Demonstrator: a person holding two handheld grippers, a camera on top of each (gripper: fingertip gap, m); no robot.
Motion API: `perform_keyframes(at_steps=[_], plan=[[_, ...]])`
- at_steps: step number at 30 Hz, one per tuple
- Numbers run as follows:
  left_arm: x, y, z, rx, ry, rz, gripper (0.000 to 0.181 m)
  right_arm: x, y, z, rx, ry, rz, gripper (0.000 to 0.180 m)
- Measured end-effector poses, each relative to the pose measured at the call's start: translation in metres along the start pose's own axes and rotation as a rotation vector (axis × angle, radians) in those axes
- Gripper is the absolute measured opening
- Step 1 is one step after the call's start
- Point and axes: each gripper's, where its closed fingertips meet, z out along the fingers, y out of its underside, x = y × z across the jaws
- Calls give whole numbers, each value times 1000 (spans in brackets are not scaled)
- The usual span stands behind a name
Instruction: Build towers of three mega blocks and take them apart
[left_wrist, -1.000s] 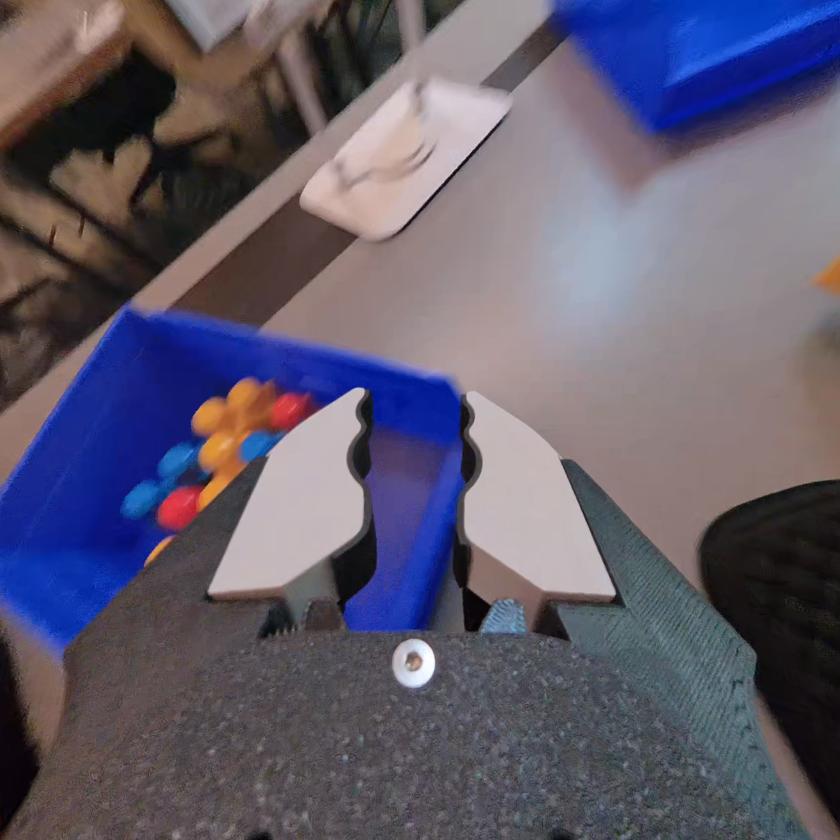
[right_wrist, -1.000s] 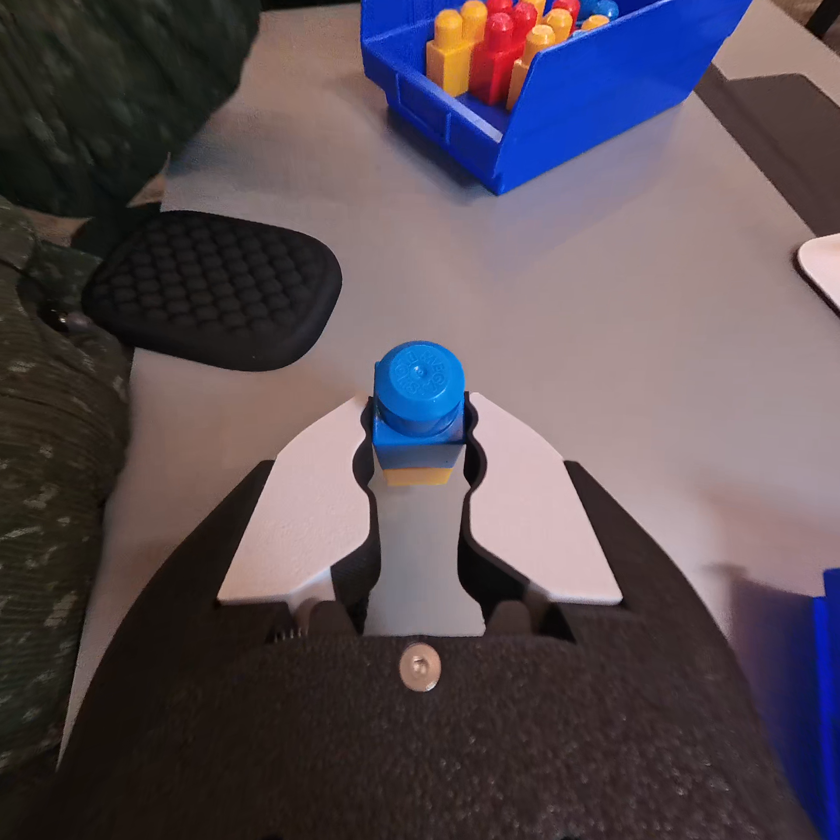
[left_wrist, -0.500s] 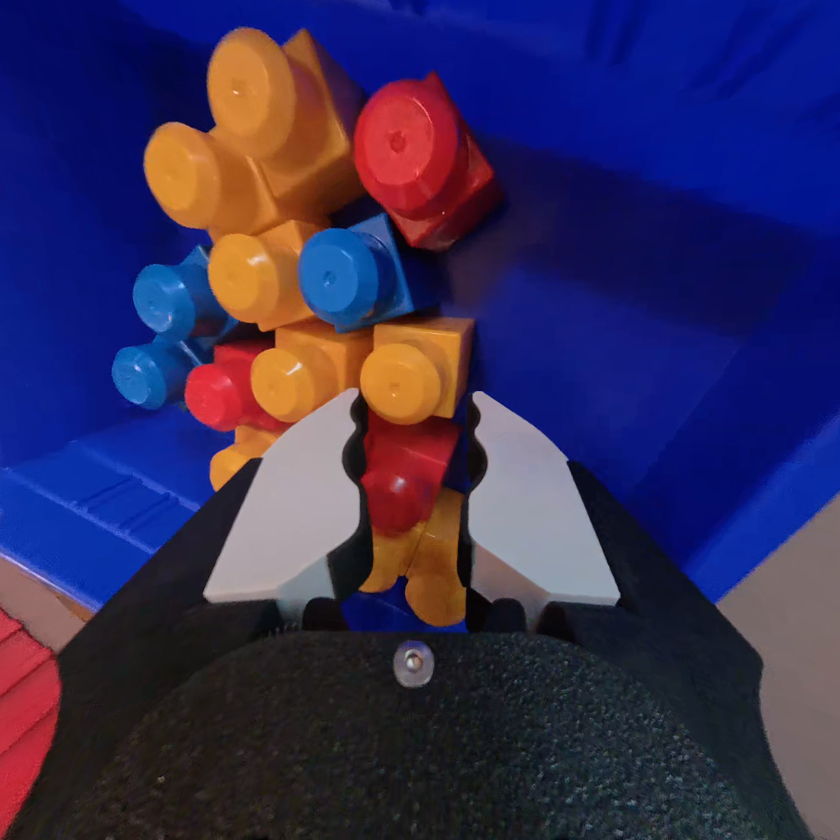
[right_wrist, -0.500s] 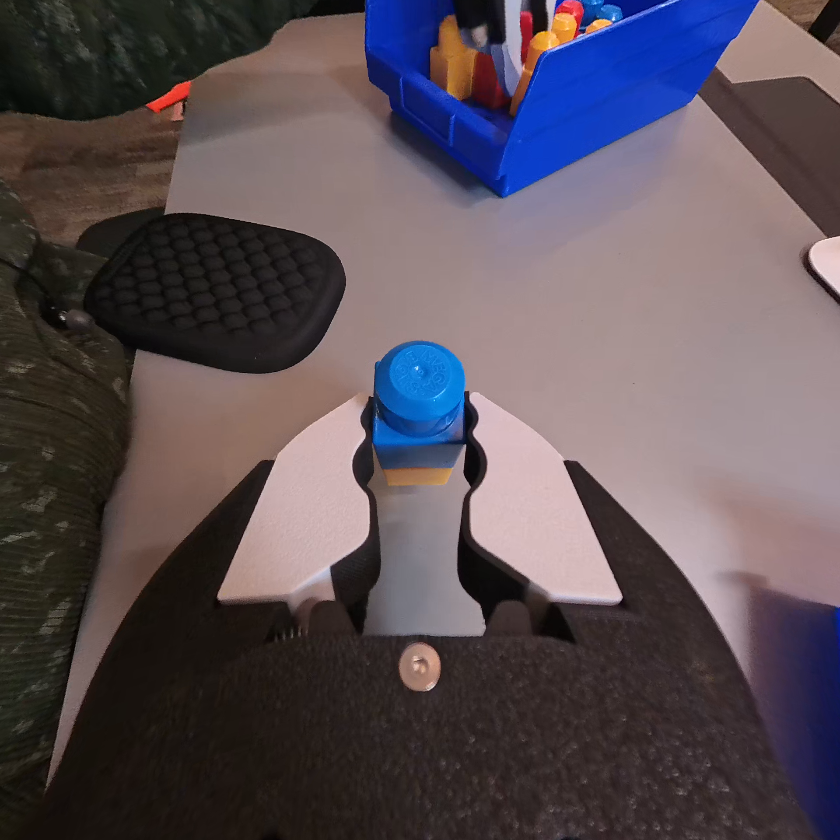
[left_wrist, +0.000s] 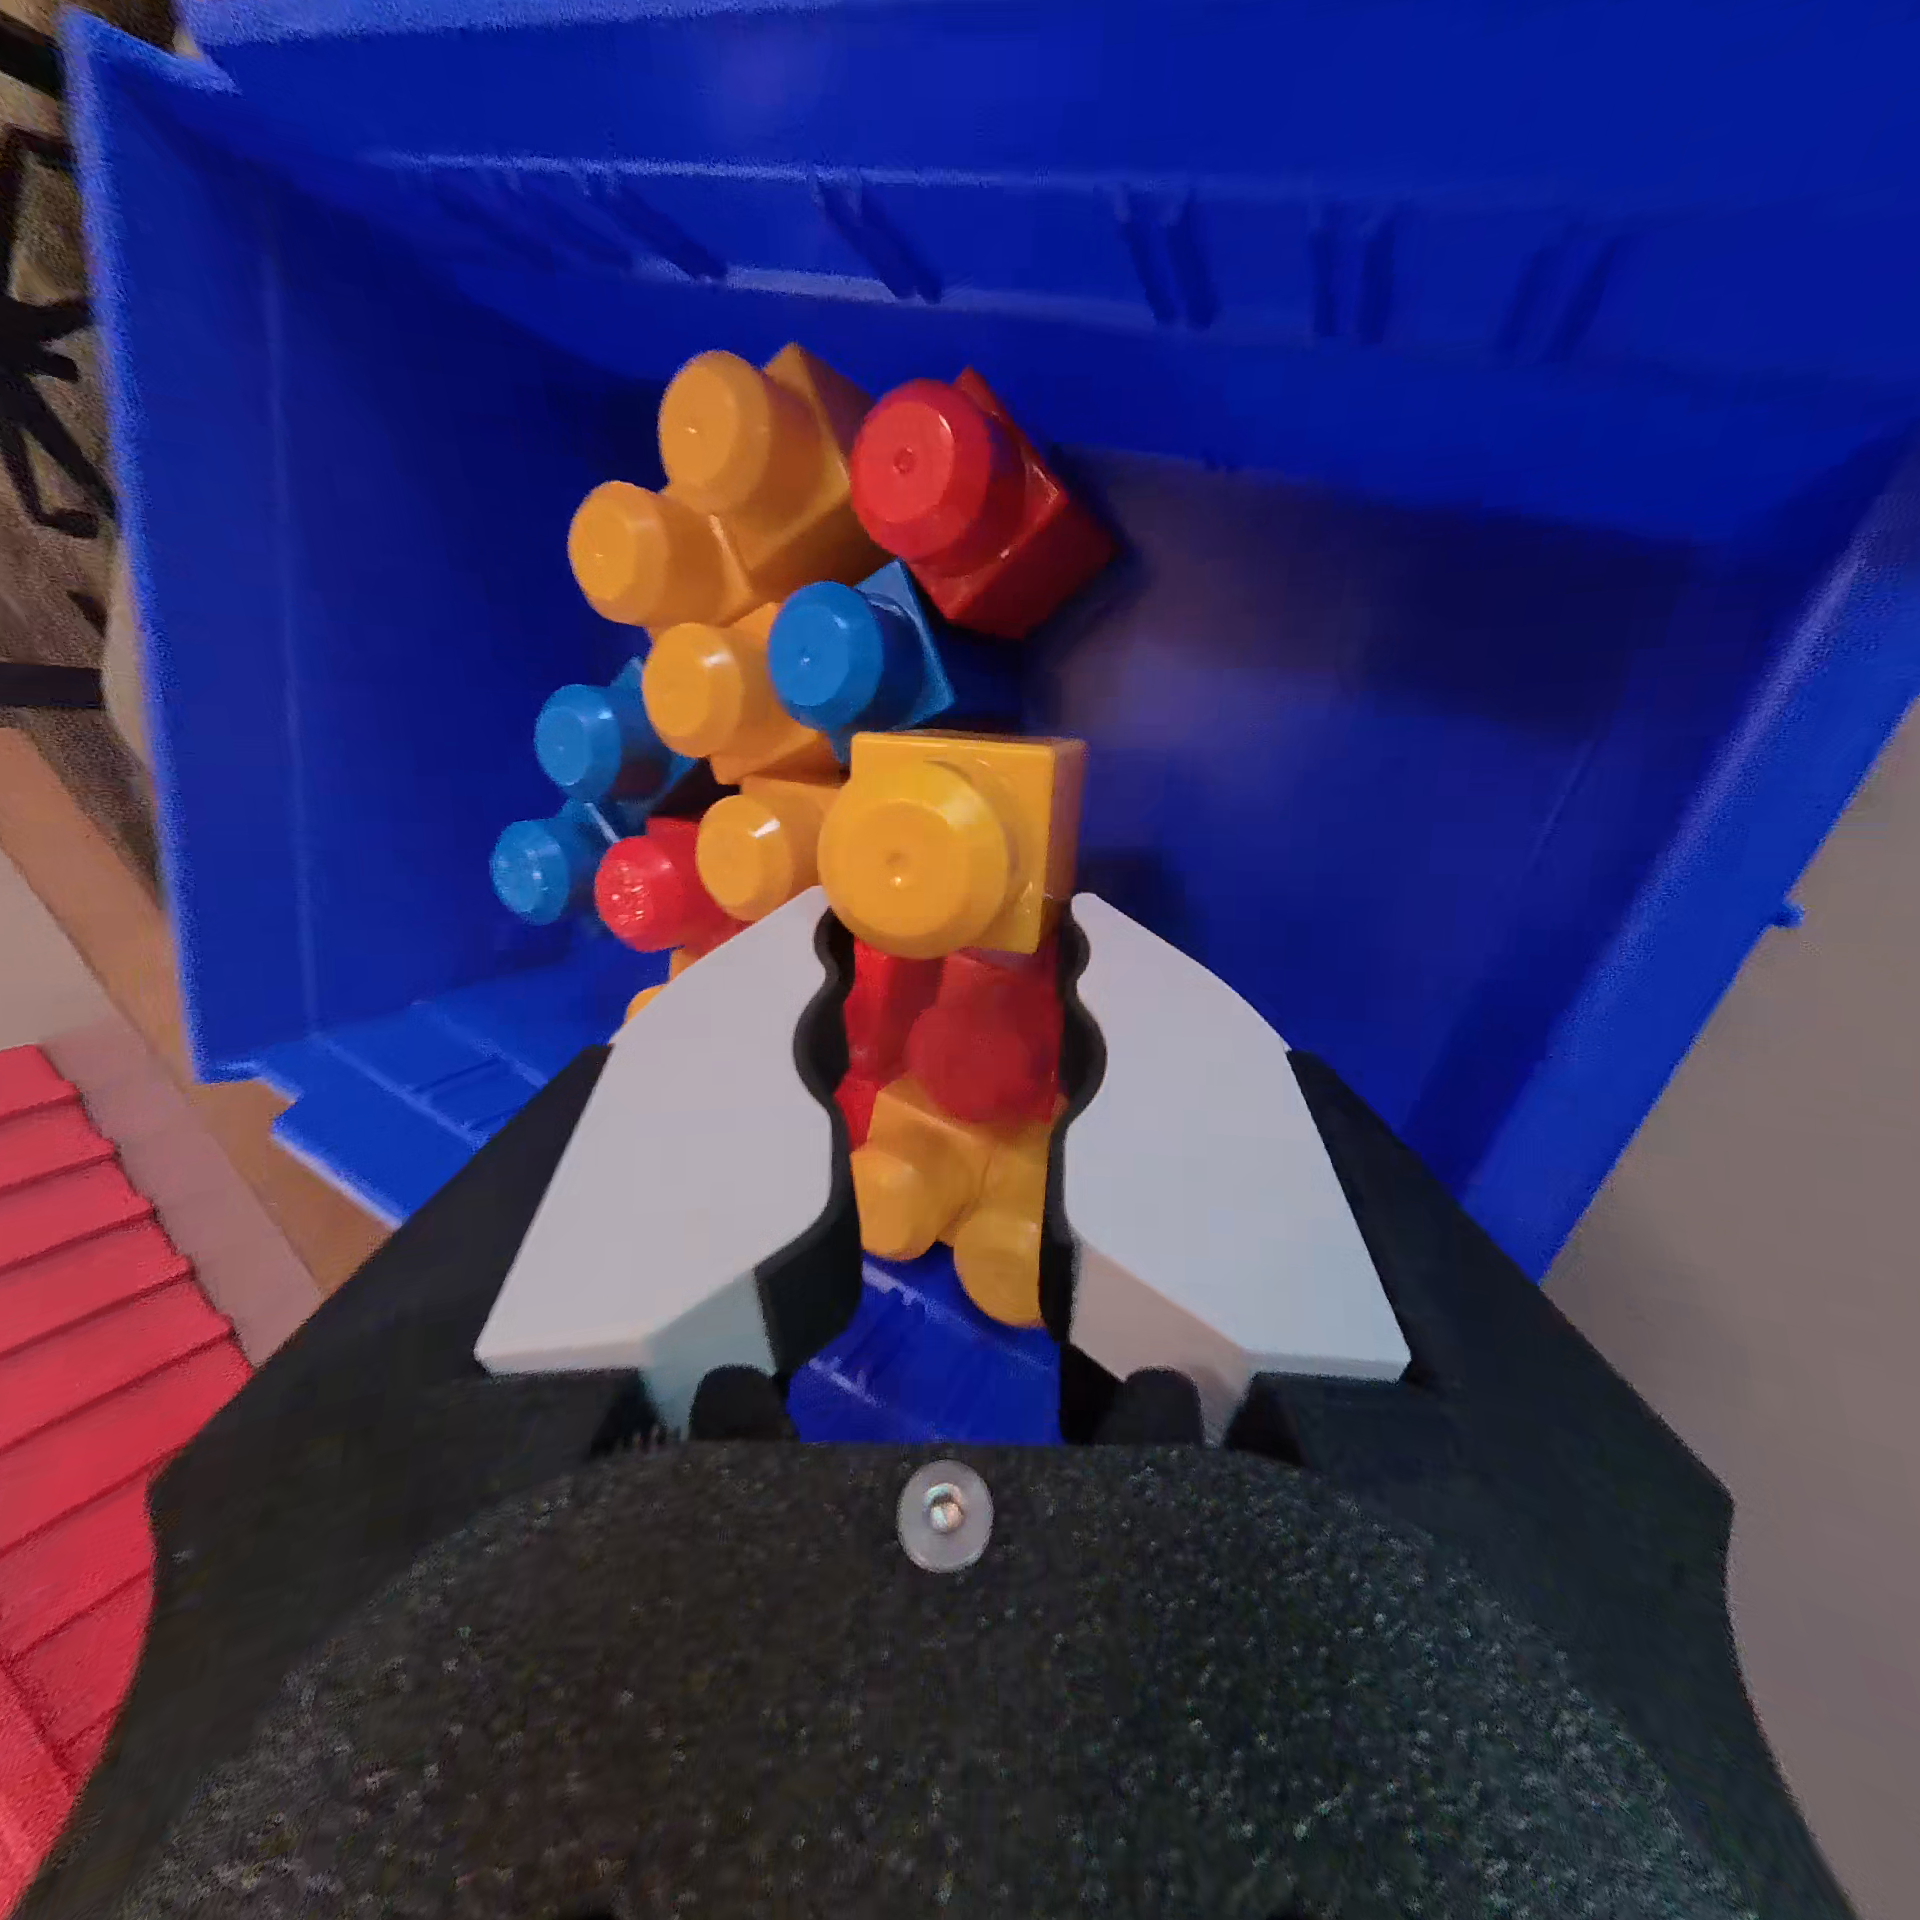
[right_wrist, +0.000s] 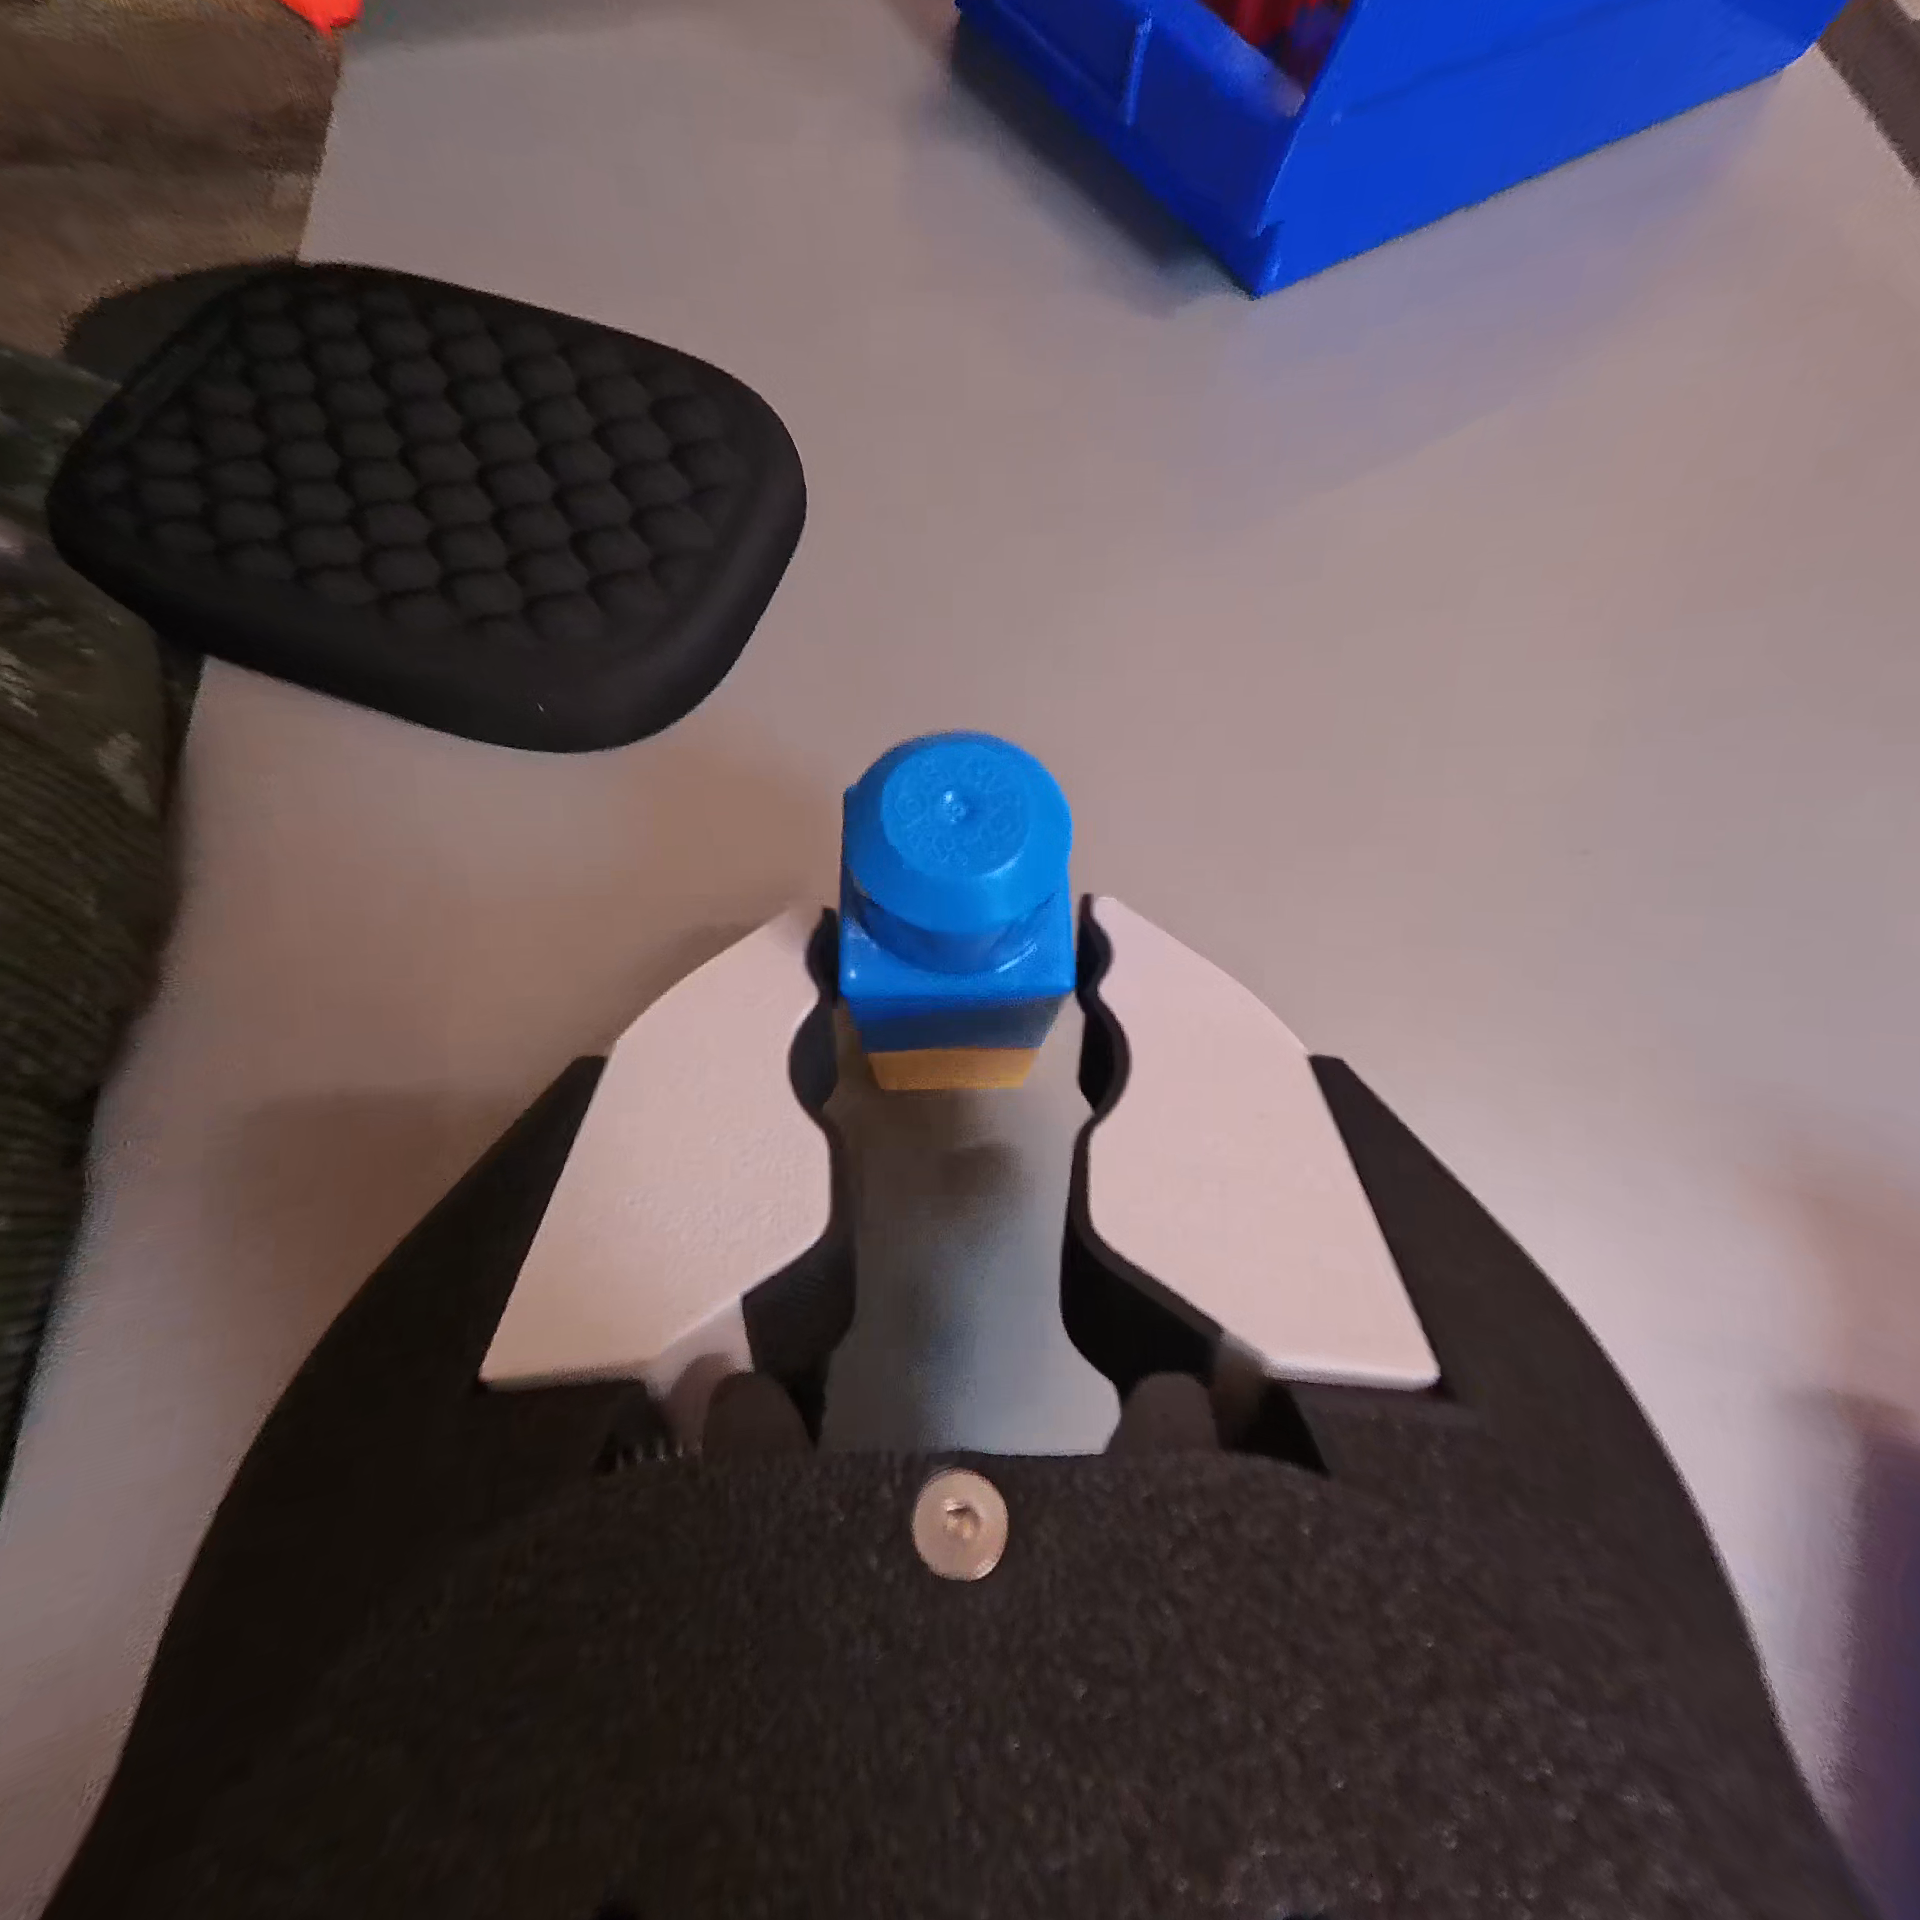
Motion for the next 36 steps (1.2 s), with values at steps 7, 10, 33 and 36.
perform_keyframes(at_steps=[7,10,33,36], plan=[[2,-37,-78,271,-21,-35,37,-7,6,8,14,-32,-9,37],[51,-75,-122,480,178,-26,37,-7,0,3,39,-47,25,37],[300,-150,-141,287,841,433,36,-60,1,19,-173,-218,77,36],[303,-149,-137,247,844,428,36,-60,7,21,-207,-213,96,36]])
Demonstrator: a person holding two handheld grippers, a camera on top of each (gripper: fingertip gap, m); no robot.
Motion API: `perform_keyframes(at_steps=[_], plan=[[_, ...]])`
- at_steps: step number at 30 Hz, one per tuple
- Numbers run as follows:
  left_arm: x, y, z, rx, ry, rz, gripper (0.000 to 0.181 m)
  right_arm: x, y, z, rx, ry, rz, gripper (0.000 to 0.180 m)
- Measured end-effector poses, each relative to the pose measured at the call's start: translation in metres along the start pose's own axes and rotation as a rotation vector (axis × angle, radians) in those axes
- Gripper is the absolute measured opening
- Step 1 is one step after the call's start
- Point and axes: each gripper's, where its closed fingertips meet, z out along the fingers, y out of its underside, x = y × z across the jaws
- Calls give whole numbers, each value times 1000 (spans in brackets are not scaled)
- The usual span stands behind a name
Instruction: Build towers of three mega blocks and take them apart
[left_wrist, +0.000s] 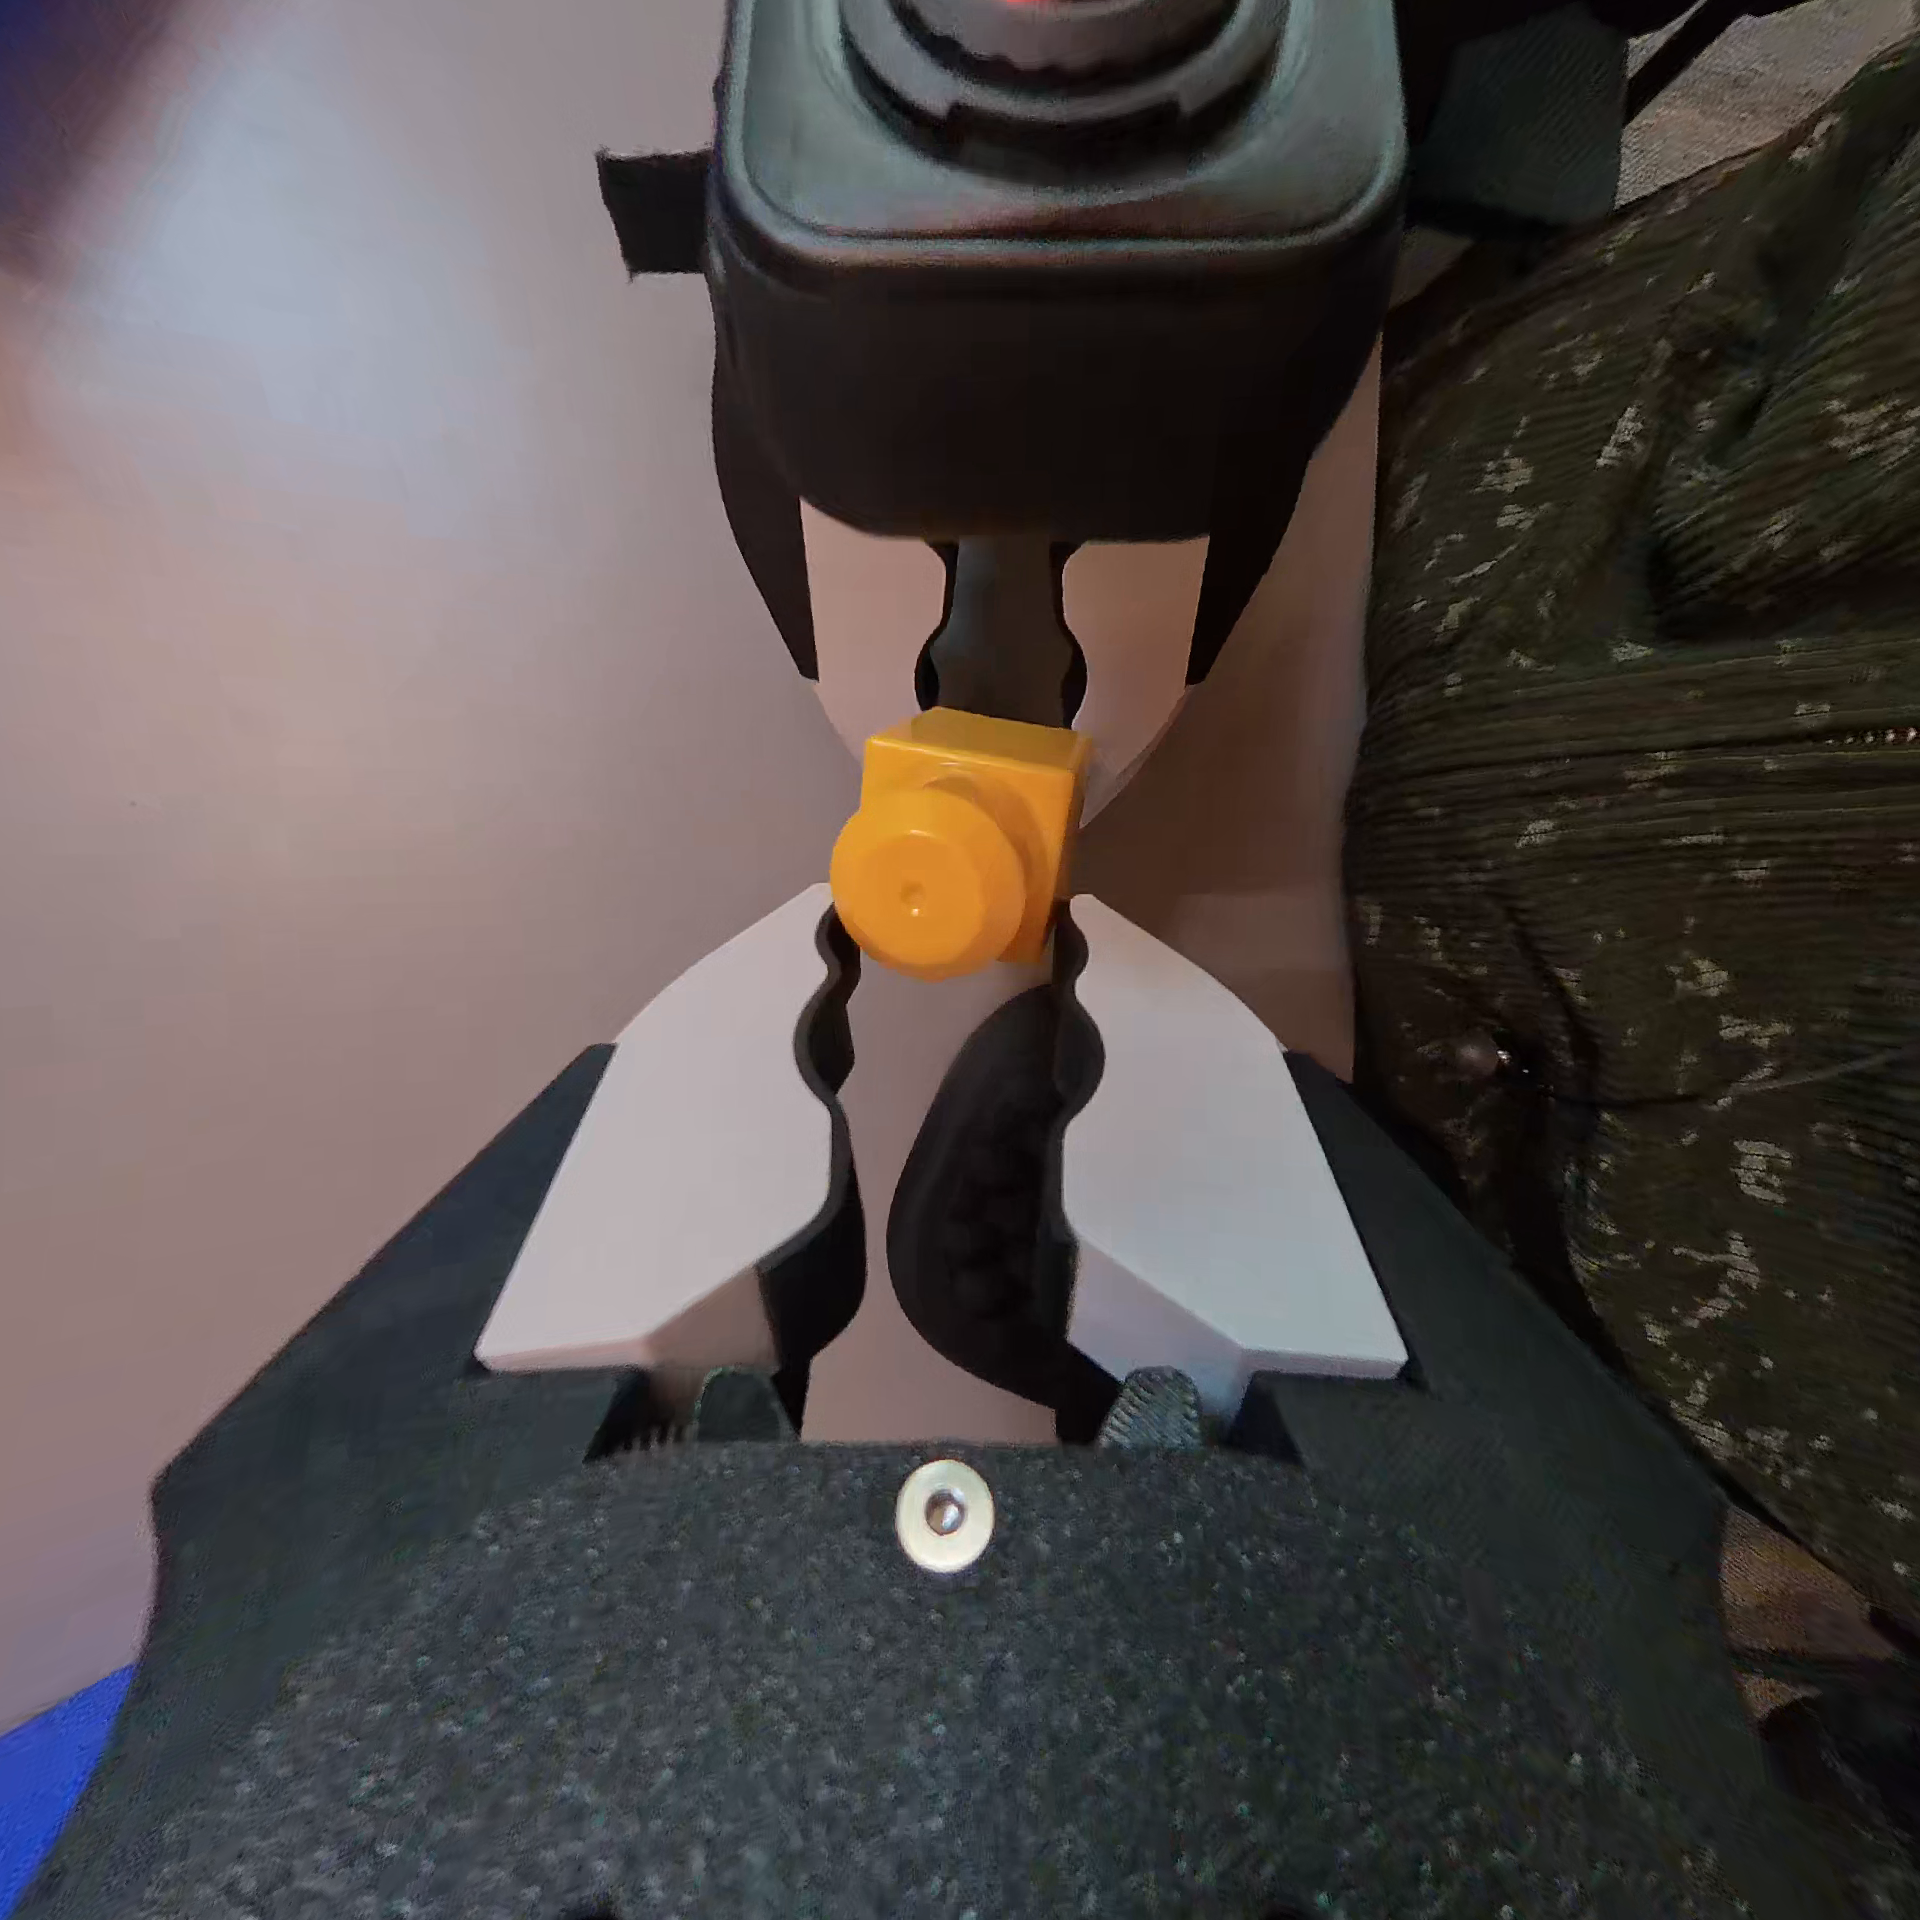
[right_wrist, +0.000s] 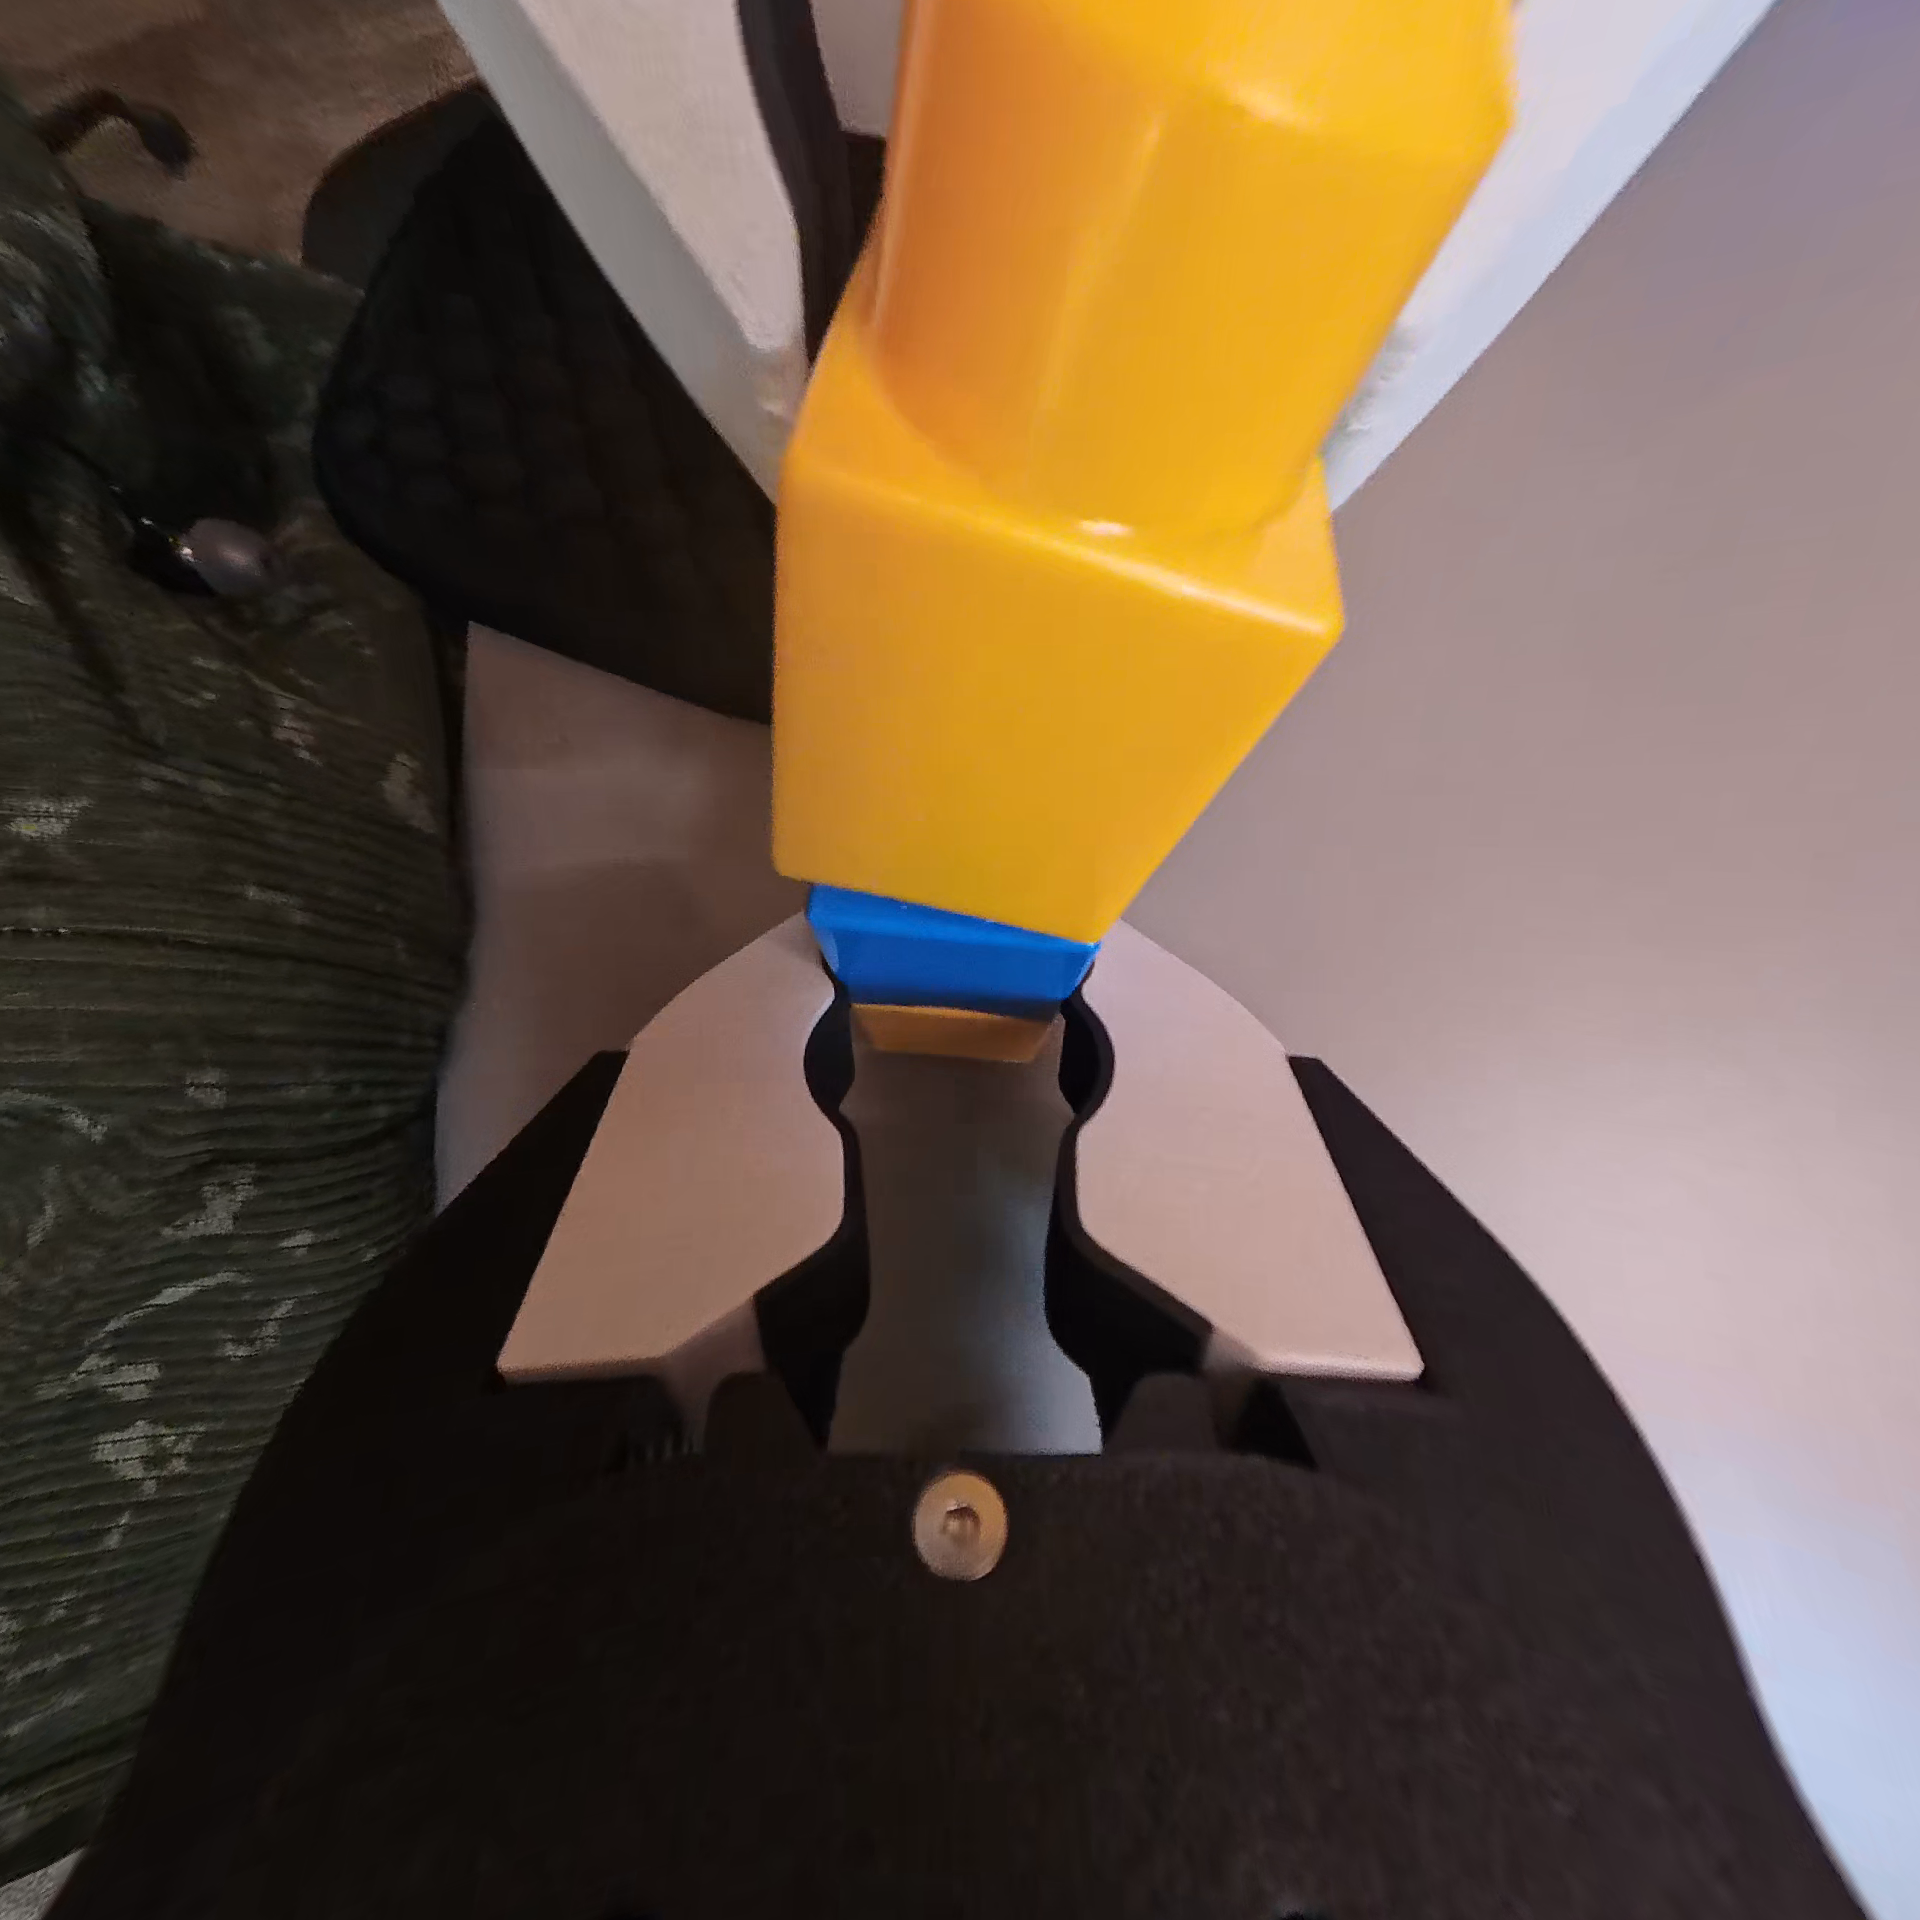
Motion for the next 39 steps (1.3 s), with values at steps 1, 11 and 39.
perform_keyframes(at_steps=[1,11,39], plan=[[0,0,0,-2,-1,-3,36,0,0,0,-1,2,6,36],[-3,-13,-6,93,-65,37,37,6,-4,-7,28,44,13,36],[18,-62,-21,645,24,118,37,-7,-36,-28,231,6,-58,36]])
